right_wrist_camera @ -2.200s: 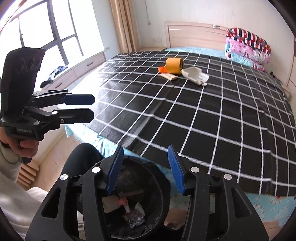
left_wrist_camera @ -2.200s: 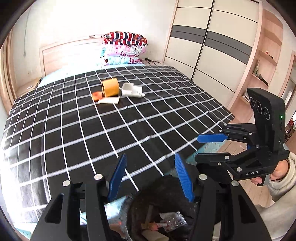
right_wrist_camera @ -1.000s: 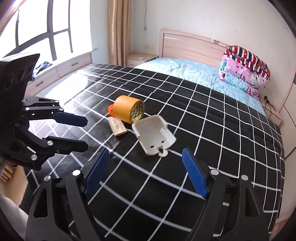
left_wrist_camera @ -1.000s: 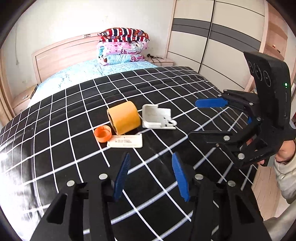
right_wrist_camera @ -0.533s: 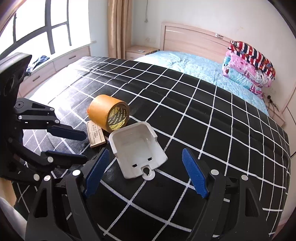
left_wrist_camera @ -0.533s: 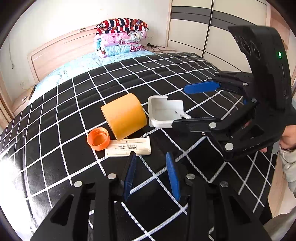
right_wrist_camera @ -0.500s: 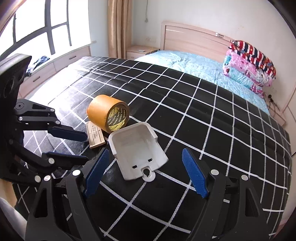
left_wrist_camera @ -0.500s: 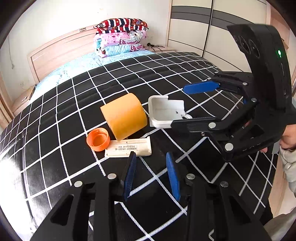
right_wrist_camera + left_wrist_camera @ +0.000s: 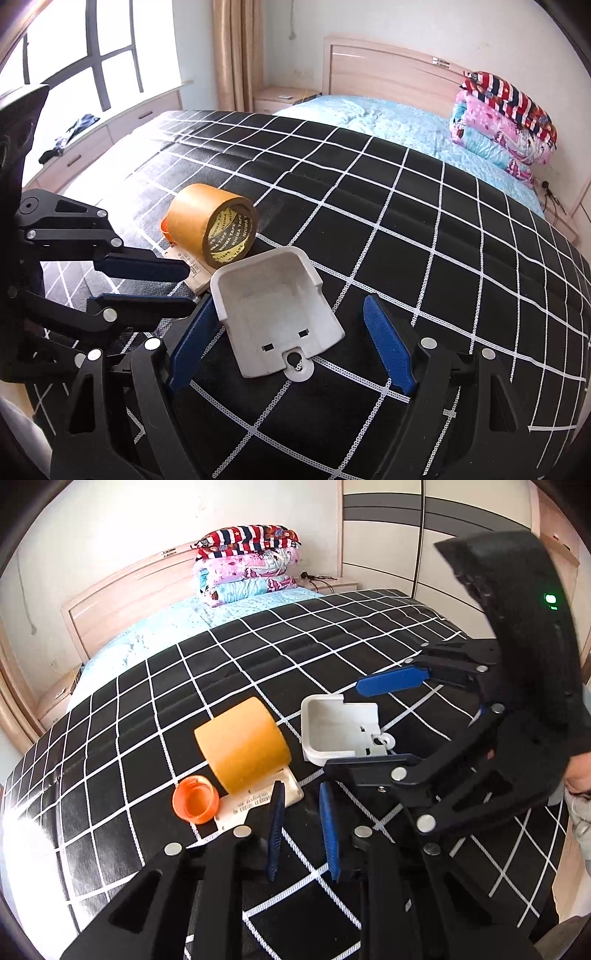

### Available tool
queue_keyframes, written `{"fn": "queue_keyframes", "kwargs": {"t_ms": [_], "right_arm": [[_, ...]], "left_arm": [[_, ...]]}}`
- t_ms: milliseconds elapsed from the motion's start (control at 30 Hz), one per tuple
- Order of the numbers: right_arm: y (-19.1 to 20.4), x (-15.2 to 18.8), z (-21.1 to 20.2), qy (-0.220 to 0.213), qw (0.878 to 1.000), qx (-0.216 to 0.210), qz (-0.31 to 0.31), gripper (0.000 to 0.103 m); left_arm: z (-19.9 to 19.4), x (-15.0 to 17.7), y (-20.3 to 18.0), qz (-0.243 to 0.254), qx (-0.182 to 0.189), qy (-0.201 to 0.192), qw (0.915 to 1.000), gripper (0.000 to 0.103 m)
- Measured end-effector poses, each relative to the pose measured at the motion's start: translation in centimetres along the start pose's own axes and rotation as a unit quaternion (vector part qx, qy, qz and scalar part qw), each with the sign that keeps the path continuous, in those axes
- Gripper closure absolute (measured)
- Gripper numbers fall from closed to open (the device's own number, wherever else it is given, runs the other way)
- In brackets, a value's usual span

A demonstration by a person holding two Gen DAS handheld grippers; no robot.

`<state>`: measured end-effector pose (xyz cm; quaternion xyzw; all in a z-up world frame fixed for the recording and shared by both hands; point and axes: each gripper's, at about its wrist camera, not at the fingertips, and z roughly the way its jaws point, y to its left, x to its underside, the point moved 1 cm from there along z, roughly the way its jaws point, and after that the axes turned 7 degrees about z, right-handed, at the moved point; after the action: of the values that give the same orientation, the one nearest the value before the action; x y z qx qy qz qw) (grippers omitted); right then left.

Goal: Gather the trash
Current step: 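Grasp the white plastic holder with the right tool while the left tool grasps the paper label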

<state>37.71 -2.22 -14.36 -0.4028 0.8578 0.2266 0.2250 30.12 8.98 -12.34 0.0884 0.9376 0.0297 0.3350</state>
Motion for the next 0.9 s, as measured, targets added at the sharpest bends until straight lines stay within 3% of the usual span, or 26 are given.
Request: {"fn": "queue_keyframes", "kwargs": {"t_ms": [200, 367, 500, 900], "right_arm": [[-0.9, -0.1, 0.0, -0.003, 1.0, -0.002, 0.019, 0.024], [-0.6, 0.0, 0.3, 0.006, 1.0, -0.006, 0.013, 0.042], [-0.5, 0.2, -0.1, 0.002, 1.0, -0.006, 0.016, 0.044], [0.5, 1.9, -2.6, -0.014, 0.999, -0.01, 0.035, 0.045]], "left_arm": [[1.1, -0.5, 0.4, -0.006, -0.011, 0.009, 0.9999, 0.086], [1.3, -0.7, 0.2, -0.001, -0.013, 0.009, 0.9999, 0.095], [0.7, -0.4, 0.2, -0.005, -0.014, 0.007, 0.9999, 0.1], [-3.5, 1.7, -1.4, -0.006, -0.004, -0.013, 0.9999, 0.1]]}}
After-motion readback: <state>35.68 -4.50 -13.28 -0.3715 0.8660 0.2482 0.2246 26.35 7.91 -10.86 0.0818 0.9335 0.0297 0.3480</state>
